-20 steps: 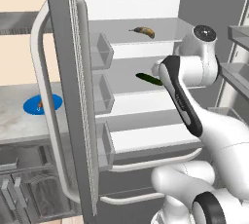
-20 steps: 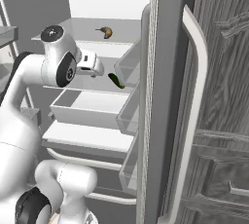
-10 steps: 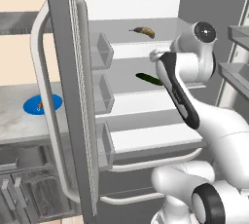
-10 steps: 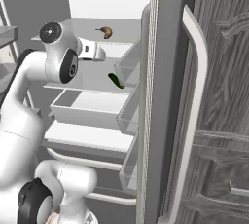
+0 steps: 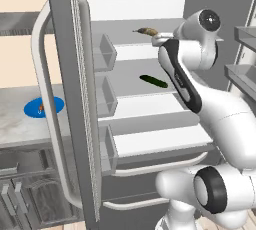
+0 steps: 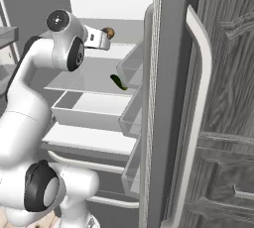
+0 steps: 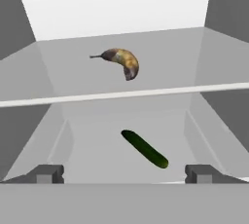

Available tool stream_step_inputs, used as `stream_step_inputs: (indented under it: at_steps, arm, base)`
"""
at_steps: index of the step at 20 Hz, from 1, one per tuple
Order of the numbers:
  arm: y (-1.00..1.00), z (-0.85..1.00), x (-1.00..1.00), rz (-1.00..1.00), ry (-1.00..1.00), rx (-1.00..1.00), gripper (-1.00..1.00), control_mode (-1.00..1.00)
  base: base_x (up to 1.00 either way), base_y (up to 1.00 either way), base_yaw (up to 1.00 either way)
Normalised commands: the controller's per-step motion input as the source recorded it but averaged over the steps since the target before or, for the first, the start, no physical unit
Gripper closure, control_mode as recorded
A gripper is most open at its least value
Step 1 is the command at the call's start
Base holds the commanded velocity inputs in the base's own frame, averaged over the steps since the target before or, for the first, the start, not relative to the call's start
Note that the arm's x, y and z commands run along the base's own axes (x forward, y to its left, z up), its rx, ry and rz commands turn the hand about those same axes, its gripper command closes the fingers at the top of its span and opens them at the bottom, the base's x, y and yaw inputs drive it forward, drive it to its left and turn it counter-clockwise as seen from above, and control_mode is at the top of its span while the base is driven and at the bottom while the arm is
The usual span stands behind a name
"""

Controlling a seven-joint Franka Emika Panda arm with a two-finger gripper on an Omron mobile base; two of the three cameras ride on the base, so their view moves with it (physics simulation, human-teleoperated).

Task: Place the cold items (banana and cucumber) from the fridge in one tupperware on the dining counter. Place the warm items (hot dog and kebab skewer) in the stove area in another tupperware.

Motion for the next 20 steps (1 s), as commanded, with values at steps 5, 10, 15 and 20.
stream_step_inputs:
  at_steps: [5,10,15,20]
  arm:
    - [0.0,0.06,0.4,-0.01,-0.04,0.02,-1.0,-1.0]
    - [-0.05,0.0,0.37,0.0,0.0,-0.02,-1.0,-1.0]
    - [-0.35,0.0,0.39,0.0,0.04,0.0,-1.0,-1.0]
    - [-0.04,0.0,0.39,0.0,0.05,-0.01,-1.0,-1.0]
  base:
    - [0.0,0.0,0.0]
    - [0.0,0.0,0.0]
    - [0.0,0.0,0.0]
    - [0.0,0.0,0.0]
